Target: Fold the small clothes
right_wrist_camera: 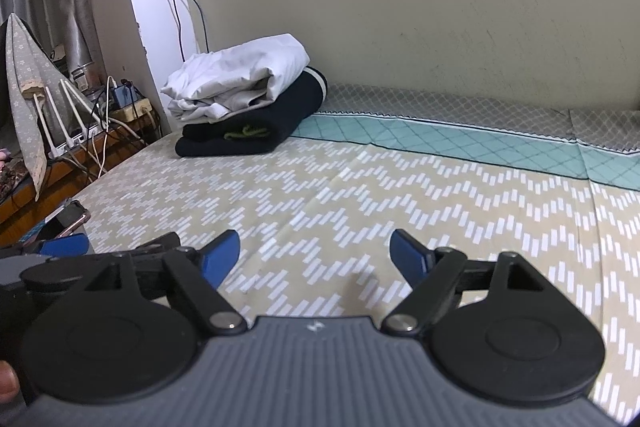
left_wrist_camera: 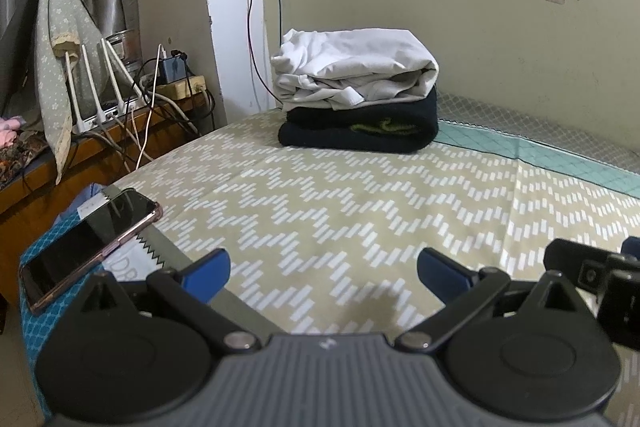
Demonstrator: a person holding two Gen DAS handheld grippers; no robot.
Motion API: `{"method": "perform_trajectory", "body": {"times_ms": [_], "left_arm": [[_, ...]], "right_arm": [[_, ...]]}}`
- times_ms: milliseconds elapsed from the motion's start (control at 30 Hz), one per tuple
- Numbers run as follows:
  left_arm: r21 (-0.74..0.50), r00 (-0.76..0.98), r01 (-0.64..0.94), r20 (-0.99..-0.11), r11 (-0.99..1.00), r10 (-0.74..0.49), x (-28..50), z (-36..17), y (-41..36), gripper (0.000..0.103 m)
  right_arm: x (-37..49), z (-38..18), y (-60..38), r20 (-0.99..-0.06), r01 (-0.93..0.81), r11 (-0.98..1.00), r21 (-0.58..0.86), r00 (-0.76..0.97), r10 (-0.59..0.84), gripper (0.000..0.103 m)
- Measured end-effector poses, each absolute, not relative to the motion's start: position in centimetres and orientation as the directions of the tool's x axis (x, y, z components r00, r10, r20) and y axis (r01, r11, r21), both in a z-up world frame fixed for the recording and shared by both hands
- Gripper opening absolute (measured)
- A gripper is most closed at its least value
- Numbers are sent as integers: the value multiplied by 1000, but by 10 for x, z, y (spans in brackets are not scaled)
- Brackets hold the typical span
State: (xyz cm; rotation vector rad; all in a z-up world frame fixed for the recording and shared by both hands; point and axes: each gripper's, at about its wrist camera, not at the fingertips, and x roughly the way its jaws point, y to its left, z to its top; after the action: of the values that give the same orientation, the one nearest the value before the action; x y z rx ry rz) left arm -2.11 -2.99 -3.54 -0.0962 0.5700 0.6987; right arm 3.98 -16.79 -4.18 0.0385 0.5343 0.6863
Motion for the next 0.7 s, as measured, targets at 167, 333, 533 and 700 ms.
{"method": "perform_trajectory", "body": {"times_ms": [167, 333, 533, 700], "left_arm": [[102, 625, -627, -526, 773, 577, -21, -36, -30, 103], [98, 632, -622, -523, 777, 572, -22, -35, -29, 103], [98, 637, -622, -513, 777, 575, -23, -34, -30, 103], [96, 640, -620, -512, 778, 573, -23, -34, -29, 103]], "right_arm": [[39, -41, -166, -462, -596, 779, 195, 645, 608, 86], [41, -42, -167, -467, -597, 777, 200, 639, 611, 87], [41, -42, -167, -472, -593, 779, 206, 637, 610, 87], [42, -42, -167, -473, -590, 780, 208, 637, 608, 88]]}}
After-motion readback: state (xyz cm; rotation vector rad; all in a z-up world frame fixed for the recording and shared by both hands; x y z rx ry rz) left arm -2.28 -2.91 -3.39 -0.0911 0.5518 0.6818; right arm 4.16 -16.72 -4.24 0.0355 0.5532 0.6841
